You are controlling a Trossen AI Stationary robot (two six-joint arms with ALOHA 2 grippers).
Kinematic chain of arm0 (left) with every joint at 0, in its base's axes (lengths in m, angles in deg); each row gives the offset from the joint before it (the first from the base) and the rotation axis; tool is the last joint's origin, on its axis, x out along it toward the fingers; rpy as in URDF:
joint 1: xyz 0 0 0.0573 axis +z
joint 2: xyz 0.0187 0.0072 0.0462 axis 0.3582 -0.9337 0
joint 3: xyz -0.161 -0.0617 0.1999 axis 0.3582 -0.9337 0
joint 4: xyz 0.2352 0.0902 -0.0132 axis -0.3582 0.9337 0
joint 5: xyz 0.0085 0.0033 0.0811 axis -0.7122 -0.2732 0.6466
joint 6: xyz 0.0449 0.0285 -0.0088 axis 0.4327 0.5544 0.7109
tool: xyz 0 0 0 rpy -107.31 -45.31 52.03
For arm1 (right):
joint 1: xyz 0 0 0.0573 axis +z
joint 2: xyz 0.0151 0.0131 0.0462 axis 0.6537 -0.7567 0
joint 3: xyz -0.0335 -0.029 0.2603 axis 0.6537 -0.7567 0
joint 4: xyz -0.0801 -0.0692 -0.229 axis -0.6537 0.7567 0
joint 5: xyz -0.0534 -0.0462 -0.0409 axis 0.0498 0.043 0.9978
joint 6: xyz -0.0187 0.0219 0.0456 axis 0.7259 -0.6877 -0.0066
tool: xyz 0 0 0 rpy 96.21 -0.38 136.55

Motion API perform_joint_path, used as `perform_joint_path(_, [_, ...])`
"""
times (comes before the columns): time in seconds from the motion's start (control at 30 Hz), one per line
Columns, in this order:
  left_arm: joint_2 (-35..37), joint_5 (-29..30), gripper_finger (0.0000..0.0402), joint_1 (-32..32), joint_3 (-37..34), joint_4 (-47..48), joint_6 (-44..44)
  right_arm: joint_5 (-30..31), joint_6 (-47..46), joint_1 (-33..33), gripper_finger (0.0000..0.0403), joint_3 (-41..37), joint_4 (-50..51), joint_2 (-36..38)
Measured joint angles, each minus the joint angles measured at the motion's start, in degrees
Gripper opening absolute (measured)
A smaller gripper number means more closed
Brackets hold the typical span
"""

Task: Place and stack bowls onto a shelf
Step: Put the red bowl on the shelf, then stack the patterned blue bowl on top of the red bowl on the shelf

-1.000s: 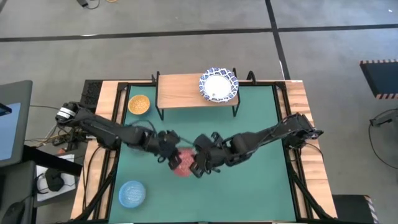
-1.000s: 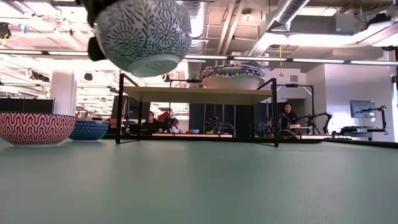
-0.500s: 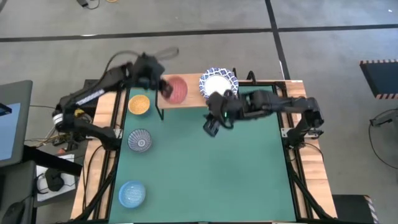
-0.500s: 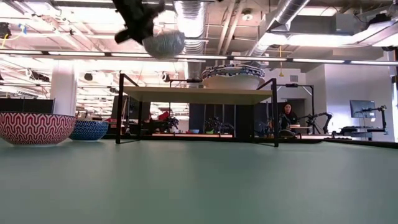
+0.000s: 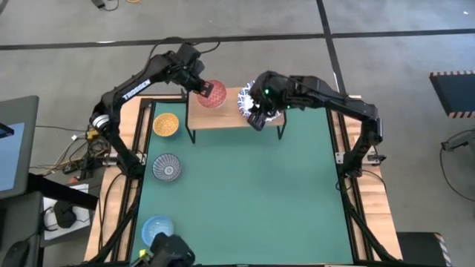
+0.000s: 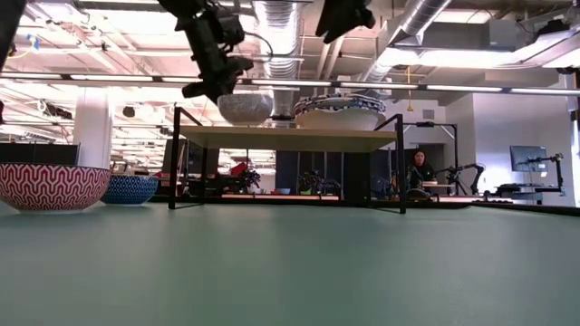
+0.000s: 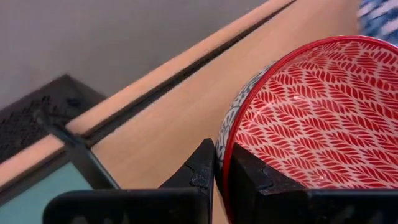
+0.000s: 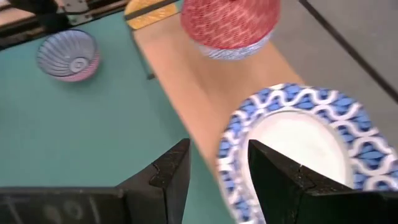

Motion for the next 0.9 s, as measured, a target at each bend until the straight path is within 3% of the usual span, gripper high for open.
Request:
perform_joint_path(0.33, [-2.11,-0.25,0.0032,1.48,0.41,3.24,0.00,-6.54,6.50,-6.21,0.0185,-0.02,-3.89,0.00])
perform_joint_path(0.67, [-2.09,-1.56,0.0141,1.69,1.21,6.23,-0.40,-11.37,9.32,-9.01,0.0185,-0.02,-6.57,-0.02])
perform_joint_path(0.9, [-2.07,-0.68,0.0189,1.80,10.70,16.90,2.37,-14.36,8.98,-8.98,0.0185,-0.06,-8.78,-0.06])
